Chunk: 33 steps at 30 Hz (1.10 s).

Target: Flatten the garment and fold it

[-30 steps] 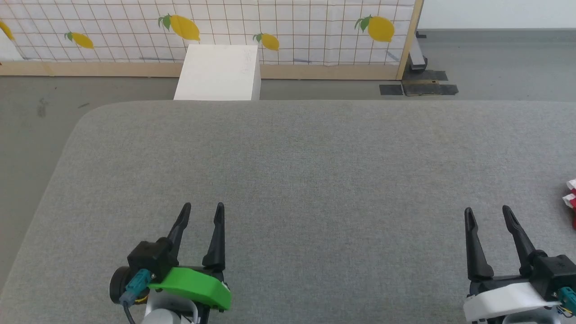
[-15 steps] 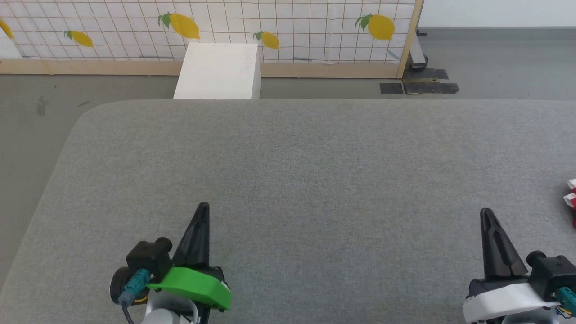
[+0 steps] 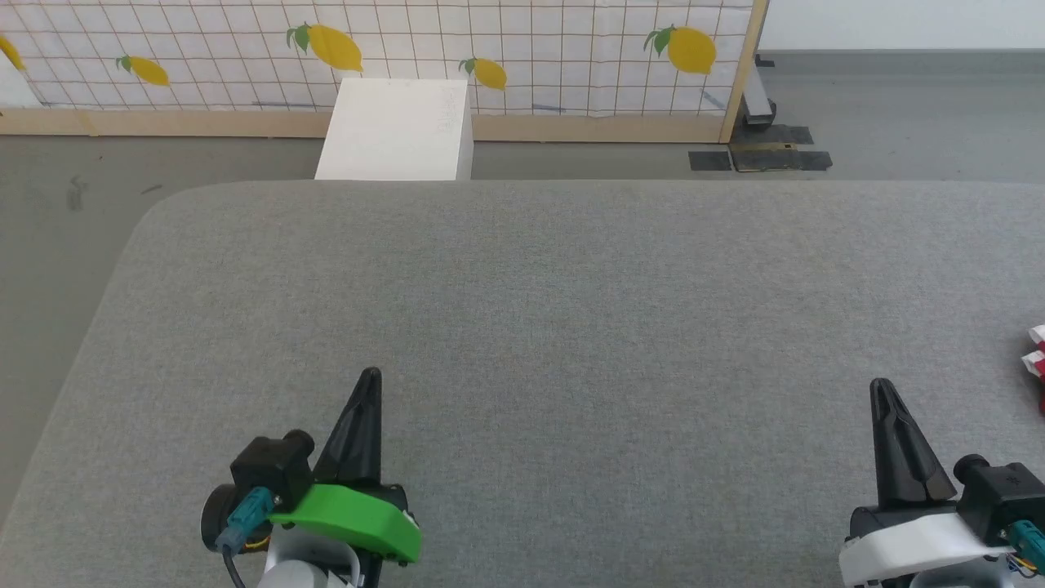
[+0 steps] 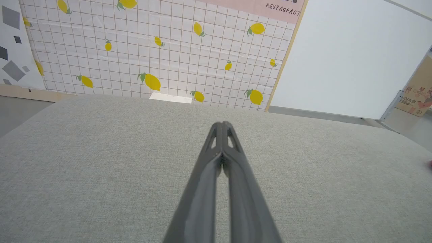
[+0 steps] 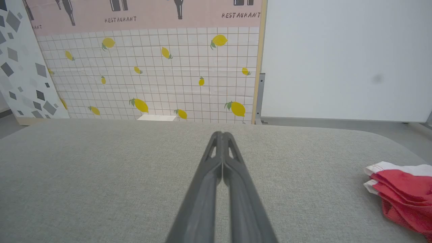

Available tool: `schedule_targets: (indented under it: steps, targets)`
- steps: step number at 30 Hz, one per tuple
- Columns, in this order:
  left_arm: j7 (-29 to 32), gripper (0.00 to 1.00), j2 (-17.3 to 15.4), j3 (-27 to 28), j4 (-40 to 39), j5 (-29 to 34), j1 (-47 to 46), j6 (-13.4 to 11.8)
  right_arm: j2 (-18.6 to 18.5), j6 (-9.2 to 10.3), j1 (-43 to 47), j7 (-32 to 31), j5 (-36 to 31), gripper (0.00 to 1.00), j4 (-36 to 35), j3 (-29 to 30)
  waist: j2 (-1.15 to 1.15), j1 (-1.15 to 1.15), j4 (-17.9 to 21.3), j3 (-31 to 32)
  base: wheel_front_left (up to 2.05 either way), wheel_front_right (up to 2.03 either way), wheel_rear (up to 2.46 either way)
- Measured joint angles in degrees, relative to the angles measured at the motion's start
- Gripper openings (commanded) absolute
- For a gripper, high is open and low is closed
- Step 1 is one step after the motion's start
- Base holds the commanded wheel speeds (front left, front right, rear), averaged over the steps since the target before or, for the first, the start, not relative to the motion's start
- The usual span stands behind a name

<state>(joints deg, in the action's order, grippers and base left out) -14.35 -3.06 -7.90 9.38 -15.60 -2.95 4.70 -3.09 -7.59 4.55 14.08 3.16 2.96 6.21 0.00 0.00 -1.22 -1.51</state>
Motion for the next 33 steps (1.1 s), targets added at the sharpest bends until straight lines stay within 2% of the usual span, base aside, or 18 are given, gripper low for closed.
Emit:
schedule_targets:
  steps: [33]
  targets:
    - [3.69, 0.0, 0.0, 1.94, -2.44, 3.76, 0.04, -0.81, 0.01, 0.0, -0.4, -3.59, -0.52, 0.0, -0.52, -1.57, 0.0, 0.0, 0.33, 0.41, 0.0, 0.0, 0.0]
